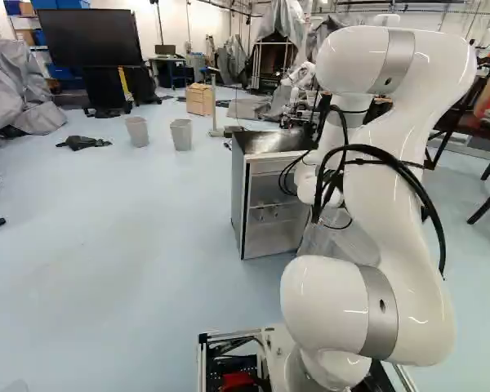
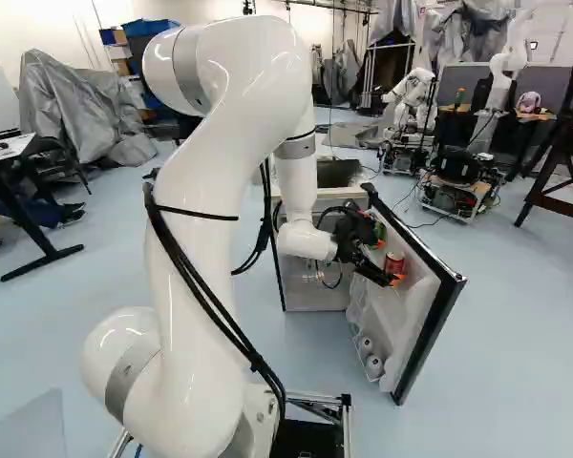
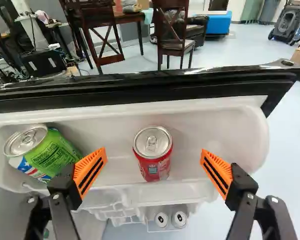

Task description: Grab a drink from the fridge

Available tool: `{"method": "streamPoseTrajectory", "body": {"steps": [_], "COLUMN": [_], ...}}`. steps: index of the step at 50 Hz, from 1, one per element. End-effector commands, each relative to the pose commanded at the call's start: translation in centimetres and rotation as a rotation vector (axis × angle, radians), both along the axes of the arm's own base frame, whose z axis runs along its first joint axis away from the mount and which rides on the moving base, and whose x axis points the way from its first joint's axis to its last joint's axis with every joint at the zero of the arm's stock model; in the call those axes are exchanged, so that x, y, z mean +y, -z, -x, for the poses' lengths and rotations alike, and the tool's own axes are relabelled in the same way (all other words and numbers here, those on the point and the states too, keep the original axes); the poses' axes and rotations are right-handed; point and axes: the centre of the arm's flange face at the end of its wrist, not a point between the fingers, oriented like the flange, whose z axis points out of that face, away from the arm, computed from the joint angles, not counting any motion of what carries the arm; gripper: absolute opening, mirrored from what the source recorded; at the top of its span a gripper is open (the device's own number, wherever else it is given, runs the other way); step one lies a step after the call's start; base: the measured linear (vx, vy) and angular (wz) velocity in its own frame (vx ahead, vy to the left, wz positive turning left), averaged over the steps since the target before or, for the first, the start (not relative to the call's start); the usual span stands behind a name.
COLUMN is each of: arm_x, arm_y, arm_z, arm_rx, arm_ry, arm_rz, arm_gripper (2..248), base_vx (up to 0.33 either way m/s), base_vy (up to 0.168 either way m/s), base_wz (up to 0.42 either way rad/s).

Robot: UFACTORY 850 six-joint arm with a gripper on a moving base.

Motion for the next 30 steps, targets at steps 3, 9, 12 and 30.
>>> {"method": "streamPoseTrajectory", "body": {"steps": [3, 9, 12, 30], "arm_x": [0.0, 0.0, 0.0, 0.01], "arm_y": [0.0, 0.0, 0.0, -0.3], "arm_z": [0.0, 0.0, 0.0, 0.04], "arm_rx": [0.025, 0.078, 0.1, 0.118], "arm_ry": [-0.011, -0.036, -0.046, -0.056], "arm_rz": [0.007, 0.022, 0.028, 0.036], "arm_gripper": [247, 247, 247, 247], "base_vx": [0.0, 0.0, 0.0, 0.0], "base_vy": [0.0, 0.0, 0.0, 0.0], "base_wz": [0.0, 0.0, 0.0, 0.0]}}
